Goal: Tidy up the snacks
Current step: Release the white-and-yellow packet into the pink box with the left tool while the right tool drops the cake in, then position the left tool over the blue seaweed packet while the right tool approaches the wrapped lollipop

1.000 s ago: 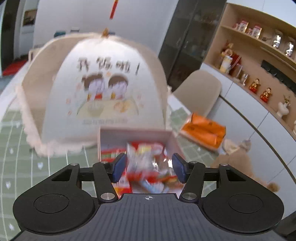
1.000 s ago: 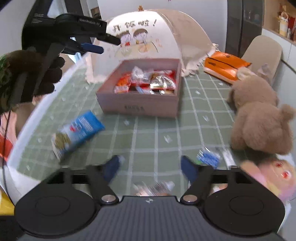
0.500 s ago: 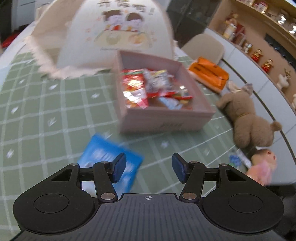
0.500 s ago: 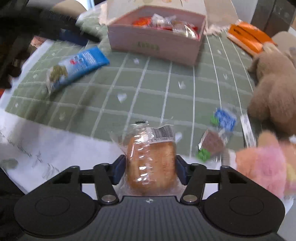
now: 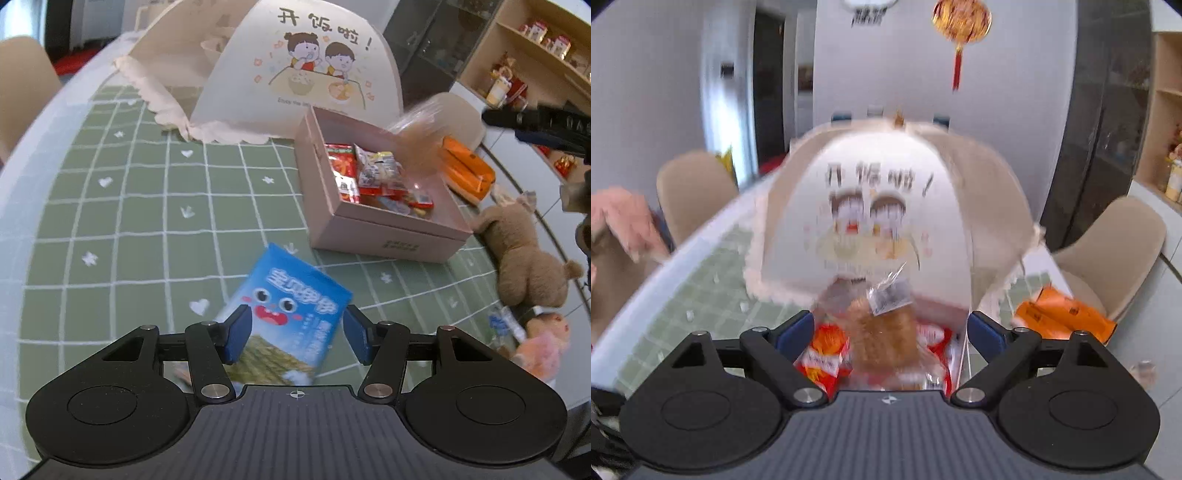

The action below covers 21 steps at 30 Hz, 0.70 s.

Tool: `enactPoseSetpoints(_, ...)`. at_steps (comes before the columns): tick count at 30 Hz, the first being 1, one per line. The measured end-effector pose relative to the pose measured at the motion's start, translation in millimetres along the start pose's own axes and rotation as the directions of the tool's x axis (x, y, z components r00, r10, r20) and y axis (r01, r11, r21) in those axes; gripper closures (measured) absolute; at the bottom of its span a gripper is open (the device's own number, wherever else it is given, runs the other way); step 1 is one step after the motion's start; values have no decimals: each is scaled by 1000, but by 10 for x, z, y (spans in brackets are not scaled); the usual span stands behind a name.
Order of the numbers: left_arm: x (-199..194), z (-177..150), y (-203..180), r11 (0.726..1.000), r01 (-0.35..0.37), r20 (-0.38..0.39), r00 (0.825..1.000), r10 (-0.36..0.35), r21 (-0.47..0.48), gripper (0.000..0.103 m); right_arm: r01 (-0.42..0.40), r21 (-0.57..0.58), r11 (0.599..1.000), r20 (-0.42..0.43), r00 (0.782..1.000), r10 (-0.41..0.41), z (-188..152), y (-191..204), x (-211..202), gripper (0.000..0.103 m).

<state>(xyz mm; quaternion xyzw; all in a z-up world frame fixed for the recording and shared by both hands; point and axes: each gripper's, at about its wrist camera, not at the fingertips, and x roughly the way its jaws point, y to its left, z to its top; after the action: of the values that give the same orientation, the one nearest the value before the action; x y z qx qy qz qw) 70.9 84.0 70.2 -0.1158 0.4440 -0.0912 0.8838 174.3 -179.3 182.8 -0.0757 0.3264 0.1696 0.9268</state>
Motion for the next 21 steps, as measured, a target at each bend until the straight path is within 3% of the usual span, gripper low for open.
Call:
enactPoseSetpoints(3,4,-47,91,1000,-27,-3,1000,27,15,43,-55,64,996,-79,995,60,-323,-165,-28,12)
enactPoseSetpoints(5,42,-63,178,1000,-30,-11,999,30,1,43,-42,118,992,-149,987,59,-587,-337,-53,13)
enactPoseSetpoints(10,207,-23,303,999,-47,-17,999,47,-12,43,58,289,956,-334,942,44,-1342,-713,-106,44)
enactPoseSetpoints(14,346,46,232,999,-32,-35,999,33,38,43,160,243,957,-372,926,-61,-1662,-695,-52,46)
enactPoseSetpoints(17,411,43,171,997,-31,-56,998,36,74,43,247,164,955,-409,898,-162,-1812,-571,72,46)
enactPoseSetpoints(19,425,12,156,995,-39,-67,997,45,90,43,238,208,949,-409,902,-137,-1867,-530,34,47)
enactPoseSetpoints(21,420,-37,162,995,-41,-83,995,49,91,45,179,253,951,-406,912,-64,-1863,-425,21,48)
